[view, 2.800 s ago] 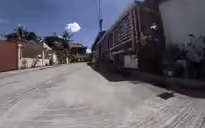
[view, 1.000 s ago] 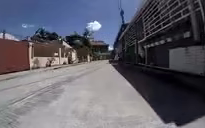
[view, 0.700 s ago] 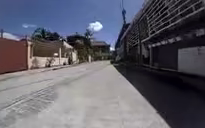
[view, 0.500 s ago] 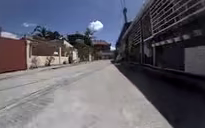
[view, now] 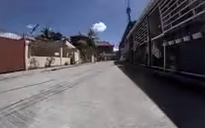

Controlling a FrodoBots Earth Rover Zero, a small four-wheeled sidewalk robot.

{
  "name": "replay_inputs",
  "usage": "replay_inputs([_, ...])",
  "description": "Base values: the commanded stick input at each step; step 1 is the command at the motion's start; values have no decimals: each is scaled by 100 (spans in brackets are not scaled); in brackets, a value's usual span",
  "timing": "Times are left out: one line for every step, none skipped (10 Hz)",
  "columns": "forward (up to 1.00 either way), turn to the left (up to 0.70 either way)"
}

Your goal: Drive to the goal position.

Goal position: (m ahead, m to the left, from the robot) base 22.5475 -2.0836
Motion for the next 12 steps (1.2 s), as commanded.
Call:
replay_inputs([100,-23])
replay_inputs([100,-35])
replay_inputs([100,-40])
replay_inputs([100,-40])
replay_inputs([100,-37])
replay_inputs([100,-16])
replay_inputs([100,0])
replay_inputs([100,0])
replay_inputs([100,0])
replay_inputs([100,0])
replay_inputs([100,0])
replay_inputs([100,0])
